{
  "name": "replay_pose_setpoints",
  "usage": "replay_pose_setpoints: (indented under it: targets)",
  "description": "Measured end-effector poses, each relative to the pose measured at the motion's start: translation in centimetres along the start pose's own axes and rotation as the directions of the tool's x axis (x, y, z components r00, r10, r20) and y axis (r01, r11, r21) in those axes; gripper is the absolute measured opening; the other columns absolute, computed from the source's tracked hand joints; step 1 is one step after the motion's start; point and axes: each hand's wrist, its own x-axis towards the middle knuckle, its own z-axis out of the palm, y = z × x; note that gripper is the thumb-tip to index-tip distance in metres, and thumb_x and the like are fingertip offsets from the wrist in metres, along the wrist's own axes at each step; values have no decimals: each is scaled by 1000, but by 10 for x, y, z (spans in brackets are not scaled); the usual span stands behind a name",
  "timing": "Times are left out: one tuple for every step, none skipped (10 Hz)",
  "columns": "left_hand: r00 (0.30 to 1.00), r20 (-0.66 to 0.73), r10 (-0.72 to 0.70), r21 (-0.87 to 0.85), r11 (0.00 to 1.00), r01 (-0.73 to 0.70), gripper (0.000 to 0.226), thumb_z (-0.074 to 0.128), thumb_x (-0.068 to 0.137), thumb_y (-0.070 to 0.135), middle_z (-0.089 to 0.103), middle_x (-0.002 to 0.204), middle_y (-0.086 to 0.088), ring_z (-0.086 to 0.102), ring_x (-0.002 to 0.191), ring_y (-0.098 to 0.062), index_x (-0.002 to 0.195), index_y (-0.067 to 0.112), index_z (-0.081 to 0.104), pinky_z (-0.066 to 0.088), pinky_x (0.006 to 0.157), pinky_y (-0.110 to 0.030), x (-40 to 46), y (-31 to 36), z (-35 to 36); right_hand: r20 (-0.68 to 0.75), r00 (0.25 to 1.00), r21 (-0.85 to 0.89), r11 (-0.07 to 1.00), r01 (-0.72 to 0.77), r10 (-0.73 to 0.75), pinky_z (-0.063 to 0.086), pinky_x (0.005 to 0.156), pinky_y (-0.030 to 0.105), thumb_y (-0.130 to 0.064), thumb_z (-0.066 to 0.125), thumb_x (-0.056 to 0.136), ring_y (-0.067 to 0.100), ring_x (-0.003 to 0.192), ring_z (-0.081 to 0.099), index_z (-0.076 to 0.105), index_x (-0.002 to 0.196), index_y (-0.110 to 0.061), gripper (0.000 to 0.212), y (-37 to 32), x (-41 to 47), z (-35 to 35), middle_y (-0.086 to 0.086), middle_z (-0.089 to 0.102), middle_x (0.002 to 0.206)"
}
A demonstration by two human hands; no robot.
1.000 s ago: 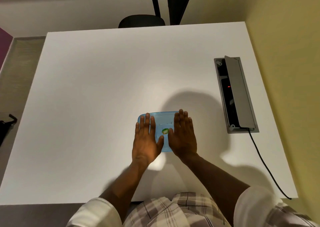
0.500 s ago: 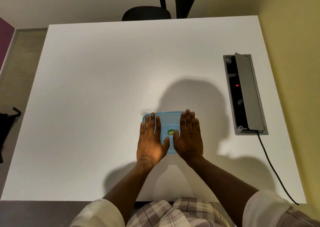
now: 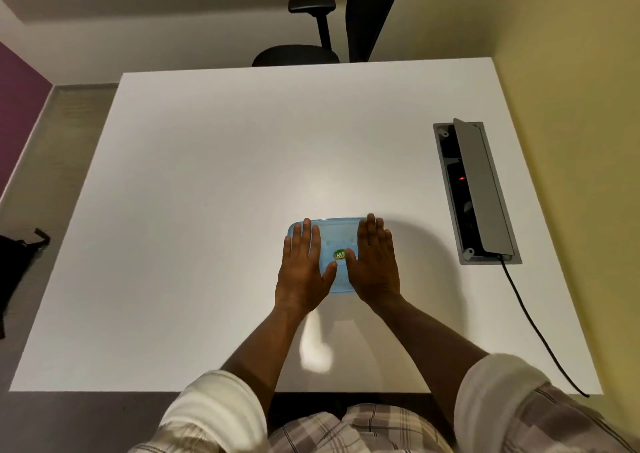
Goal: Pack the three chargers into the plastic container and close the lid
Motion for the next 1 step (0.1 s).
replay_pose_setpoints:
  targets:
    - [998,-43,38,-35,999,-40,83,26,97,61,-11,169,-4,-16,156,-20,160,14,-2,2,129,-40,-1,0,-11,-40,999,5,1000,3,-2,9,125,42,-35,47,97,32,152,13,14,154,-2,73,-3,-2,-11,17,13,163]
